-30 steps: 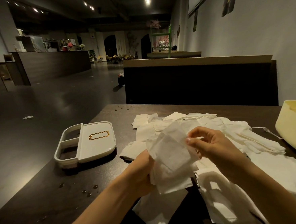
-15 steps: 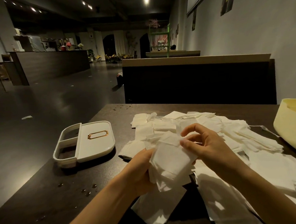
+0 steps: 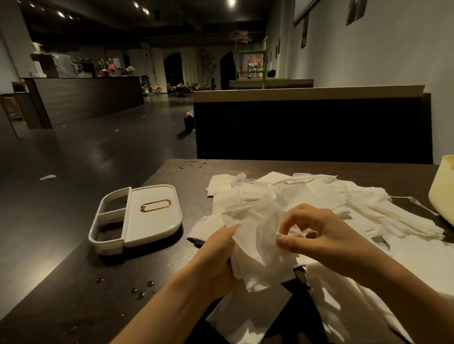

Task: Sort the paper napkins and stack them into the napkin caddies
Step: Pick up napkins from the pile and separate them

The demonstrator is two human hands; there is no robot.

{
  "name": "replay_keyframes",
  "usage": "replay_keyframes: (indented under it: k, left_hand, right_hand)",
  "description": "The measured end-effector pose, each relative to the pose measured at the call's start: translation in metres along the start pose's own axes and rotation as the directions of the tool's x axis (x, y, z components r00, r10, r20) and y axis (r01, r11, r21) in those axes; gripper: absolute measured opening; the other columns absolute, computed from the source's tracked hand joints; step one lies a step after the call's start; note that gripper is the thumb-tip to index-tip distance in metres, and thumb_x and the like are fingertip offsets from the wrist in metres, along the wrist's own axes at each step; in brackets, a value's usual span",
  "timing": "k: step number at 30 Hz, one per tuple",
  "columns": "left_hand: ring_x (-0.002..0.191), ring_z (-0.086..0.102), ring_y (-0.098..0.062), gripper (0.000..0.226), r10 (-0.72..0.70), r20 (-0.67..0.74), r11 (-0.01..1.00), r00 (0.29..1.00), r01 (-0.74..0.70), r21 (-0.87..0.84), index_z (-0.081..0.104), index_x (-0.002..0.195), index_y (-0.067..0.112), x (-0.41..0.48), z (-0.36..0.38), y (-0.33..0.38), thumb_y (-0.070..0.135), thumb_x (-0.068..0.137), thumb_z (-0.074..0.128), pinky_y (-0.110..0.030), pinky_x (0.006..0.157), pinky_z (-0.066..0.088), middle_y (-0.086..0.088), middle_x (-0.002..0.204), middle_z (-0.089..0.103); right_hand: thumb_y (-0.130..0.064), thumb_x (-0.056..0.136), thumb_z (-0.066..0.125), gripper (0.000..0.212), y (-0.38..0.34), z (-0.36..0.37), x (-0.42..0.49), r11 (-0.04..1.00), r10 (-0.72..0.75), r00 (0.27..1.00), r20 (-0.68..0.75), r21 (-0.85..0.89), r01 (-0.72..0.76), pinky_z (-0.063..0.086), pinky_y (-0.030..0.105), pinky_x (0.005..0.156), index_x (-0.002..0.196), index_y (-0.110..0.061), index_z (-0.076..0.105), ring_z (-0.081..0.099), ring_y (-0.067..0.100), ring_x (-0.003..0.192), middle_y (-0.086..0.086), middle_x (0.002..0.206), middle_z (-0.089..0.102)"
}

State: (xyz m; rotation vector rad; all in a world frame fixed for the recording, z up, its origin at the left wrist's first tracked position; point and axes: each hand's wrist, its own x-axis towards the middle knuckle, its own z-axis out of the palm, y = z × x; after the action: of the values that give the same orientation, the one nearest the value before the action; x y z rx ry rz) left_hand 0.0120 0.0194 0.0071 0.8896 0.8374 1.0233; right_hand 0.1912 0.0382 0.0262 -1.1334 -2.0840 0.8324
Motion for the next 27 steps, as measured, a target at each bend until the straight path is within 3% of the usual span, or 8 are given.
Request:
replay_keyframes:
  k: [4, 6, 8, 13, 17, 22, 25, 27]
  left_hand:
    - [0.064, 0.069, -0.016, 0.019, 0.025, -0.012, 0.999, 1.0, -0.026, -0.042, 0.062, 0.098, 0.017, -0.002, 0.004, 0.0, 0.018, 0.096, 0.043, -0.029, 0.059, 0.056, -0.004, 0.074, 0.072]
    - [0.052, 0.068, -0.013, 0.021, 0.039, -0.025, 0.997, 0.999, -0.04, -0.059, 0.059, 0.091, 0.018, -0.004, 0.005, 0.001, 0.015, 0.097, 0.039, -0.024, 0.045, 0.055, -0.001, 0.06, 0.071]
    - [0.047, 0.066, -0.012, 0.025, 0.049, -0.034, 0.996, 0.998, -0.052, -0.068, 0.057, 0.088, 0.019, -0.004, 0.006, 0.001, 0.012, 0.098, 0.036, -0.023, 0.041, 0.053, 0.0, 0.055, 0.069]
    - [0.056, 0.069, -0.016, 0.023, 0.027, -0.031, 0.993, 0.999, -0.03, -0.114, 0.064, 0.089, 0.017, -0.002, 0.005, 0.001, 0.009, 0.094, 0.043, -0.028, 0.05, 0.057, -0.006, 0.068, 0.072]
    - [0.088, 0.07, -0.026, 0.023, 0.019, -0.036, 0.989, 0.999, -0.024, -0.146, 0.064, 0.106, 0.017, -0.001, 0.0, 0.0, 0.02, 0.092, 0.047, -0.039, 0.075, 0.056, -0.012, 0.098, 0.072]
    - [0.076, 0.071, -0.022, 0.022, 0.026, -0.026, 0.984, 0.999, -0.03, -0.176, 0.063, 0.105, 0.017, -0.001, 0.001, 0.002, 0.017, 0.096, 0.043, -0.038, 0.073, 0.056, -0.008, 0.09, 0.074]
    - [0.076, 0.071, -0.021, 0.023, 0.024, -0.024, 0.99, 0.999, -0.027, -0.142, 0.063, 0.11, 0.016, -0.002, 0.001, 0.0, 0.017, 0.096, 0.044, -0.034, 0.066, 0.057, -0.008, 0.091, 0.073]
    - [0.076, 0.071, -0.022, 0.024, 0.014, -0.019, 0.991, 1.0, -0.016, -0.131, 0.061, 0.113, 0.013, -0.002, 0.0, -0.001, 0.017, 0.096, 0.045, -0.031, 0.061, 0.057, -0.01, 0.092, 0.073]
  right_hand:
    - [-0.044, 0.06, 0.082, 0.03, -0.007, -0.004, -0.004, 0.933, -0.072, 0.997, -0.014, 0.351, 0.072, 0.053, 0.02, 0.079, 0.07, -0.021, 0.067, 0.054, 0.004, 0.11, -0.016, 0.115, 0.056]
    - [-0.06, 0.049, 0.08, 0.041, -0.009, -0.005, -0.003, 0.913, -0.094, 0.995, -0.042, 0.396, 0.103, 0.052, 0.02, 0.085, 0.07, -0.027, 0.069, 0.055, -0.001, 0.11, -0.022, 0.117, 0.057]
    - [-0.066, 0.046, 0.078, 0.05, -0.01, -0.006, -0.004, 0.888, -0.083, 0.996, -0.045, 0.449, 0.094, 0.052, 0.015, 0.08, 0.073, -0.024, 0.07, 0.059, -0.002, 0.105, -0.018, 0.111, 0.064]
    - [-0.027, 0.067, 0.069, 0.02, -0.011, -0.004, -0.004, 0.855, 0.01, 0.993, -0.114, 0.516, 0.051, 0.052, 0.016, 0.065, 0.077, -0.012, 0.06, 0.066, 0.002, 0.078, -0.01, 0.08, 0.071]
    - [-0.043, 0.051, 0.083, 0.049, -0.01, -0.009, -0.004, 0.8, 0.007, 0.995, -0.097, 0.598, 0.053, 0.055, 0.019, 0.064, 0.084, -0.014, 0.062, 0.069, 0.014, 0.081, 0.0, 0.083, 0.072]
    - [-0.048, 0.031, 0.091, 0.055, -0.008, -0.014, -0.003, 0.682, -0.01, 0.996, -0.088, 0.728, 0.072, 0.055, 0.02, 0.065, 0.078, -0.029, 0.071, 0.069, 0.012, 0.08, -0.001, 0.087, 0.071]
    - [-0.035, 0.045, 0.088, 0.049, -0.011, -0.017, -0.002, 0.548, -0.004, 0.987, -0.162, 0.825, 0.138, 0.057, 0.025, 0.061, 0.086, -0.023, 0.066, 0.07, 0.018, 0.082, 0.004, 0.092, 0.071]
    - [-0.026, 0.06, 0.074, 0.036, -0.016, -0.018, -0.002, 0.555, 0.034, 0.967, -0.254, 0.809, 0.193, 0.056, 0.023, 0.056, 0.092, -0.021, 0.058, 0.07, 0.016, 0.075, 0.003, 0.088, 0.072]
